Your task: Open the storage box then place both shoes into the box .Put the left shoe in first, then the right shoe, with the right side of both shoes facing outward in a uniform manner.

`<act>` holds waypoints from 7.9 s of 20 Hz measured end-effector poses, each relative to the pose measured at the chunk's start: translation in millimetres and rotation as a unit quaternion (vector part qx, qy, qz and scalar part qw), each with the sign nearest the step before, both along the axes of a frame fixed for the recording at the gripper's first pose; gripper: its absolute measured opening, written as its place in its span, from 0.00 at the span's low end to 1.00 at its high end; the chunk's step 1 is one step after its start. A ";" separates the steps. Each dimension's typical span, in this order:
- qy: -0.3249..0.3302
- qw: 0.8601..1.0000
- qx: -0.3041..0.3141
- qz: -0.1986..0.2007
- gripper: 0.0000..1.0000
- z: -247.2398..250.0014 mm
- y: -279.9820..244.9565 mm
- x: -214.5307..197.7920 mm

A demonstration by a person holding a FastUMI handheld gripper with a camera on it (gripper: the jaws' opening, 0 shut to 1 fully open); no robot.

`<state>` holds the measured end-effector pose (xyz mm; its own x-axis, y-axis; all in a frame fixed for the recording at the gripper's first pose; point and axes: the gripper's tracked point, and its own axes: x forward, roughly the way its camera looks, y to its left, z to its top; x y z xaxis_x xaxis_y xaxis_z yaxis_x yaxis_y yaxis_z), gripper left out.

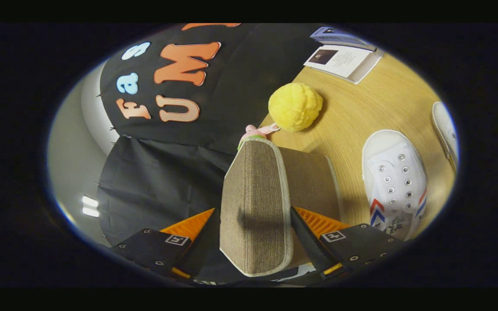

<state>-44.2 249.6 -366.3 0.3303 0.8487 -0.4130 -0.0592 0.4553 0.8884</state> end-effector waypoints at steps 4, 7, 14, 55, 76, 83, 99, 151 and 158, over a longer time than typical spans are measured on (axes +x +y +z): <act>0.002 1.000 0.005 -0.009 0.83 5.8 -11.4 -1.9; -0.002 1.000 0.002 -0.018 0.63 6.6 -18.4 -0.7; -0.025 1.000 0.008 -0.015 0.00 30.2 -12.8 -3.7; -0.383 0.911 -0.141 0.055 0.98 216.8 197.4 -28.9; -0.375 0.807 -0.433 -0.144 0.98 128.9 -93.0 54.9; -0.322 0.805 -0.479 -0.133 0.99 60.0 -138.0 38.0; -0.199 0.834 -0.511 -0.051 0.89 -88.4 -158.5 5.7; -0.214 0.900 -0.376 -0.046 0.02 27.4 127.8 -22.8; -0.219 0.896 -0.385 -0.036 0.74 29.4 112.0 -22.3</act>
